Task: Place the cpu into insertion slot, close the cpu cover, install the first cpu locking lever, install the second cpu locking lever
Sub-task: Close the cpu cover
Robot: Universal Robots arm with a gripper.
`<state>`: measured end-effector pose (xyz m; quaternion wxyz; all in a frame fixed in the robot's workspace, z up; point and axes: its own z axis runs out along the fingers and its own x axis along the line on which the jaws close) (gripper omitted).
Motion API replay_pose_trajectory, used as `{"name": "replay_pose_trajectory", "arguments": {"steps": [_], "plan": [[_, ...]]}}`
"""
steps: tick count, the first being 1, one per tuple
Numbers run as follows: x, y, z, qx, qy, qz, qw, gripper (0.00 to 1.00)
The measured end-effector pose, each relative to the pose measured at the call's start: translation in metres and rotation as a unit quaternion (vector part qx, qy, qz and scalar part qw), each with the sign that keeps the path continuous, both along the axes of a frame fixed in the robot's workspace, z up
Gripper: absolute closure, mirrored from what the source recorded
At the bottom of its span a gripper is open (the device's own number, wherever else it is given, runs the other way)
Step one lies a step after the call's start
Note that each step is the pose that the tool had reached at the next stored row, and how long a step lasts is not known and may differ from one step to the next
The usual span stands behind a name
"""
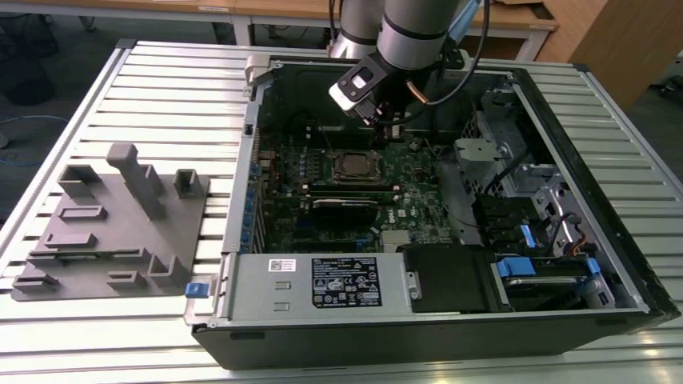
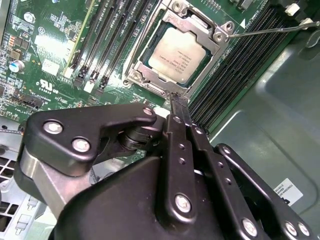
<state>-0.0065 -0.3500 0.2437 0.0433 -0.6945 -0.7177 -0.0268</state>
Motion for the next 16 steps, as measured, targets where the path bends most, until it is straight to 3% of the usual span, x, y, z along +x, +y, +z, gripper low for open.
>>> {"name": "replay_pose_trajectory", "arguments": {"steps": [9, 16], "plan": [[-0.009, 0.0000, -0.0015, 0.0001, 0.0001, 0.000, 1.0000, 0.89], [-0.016, 0.0000, -0.0069, 0.0000, 0.0001, 0.000, 1.0000, 0.89]]}}
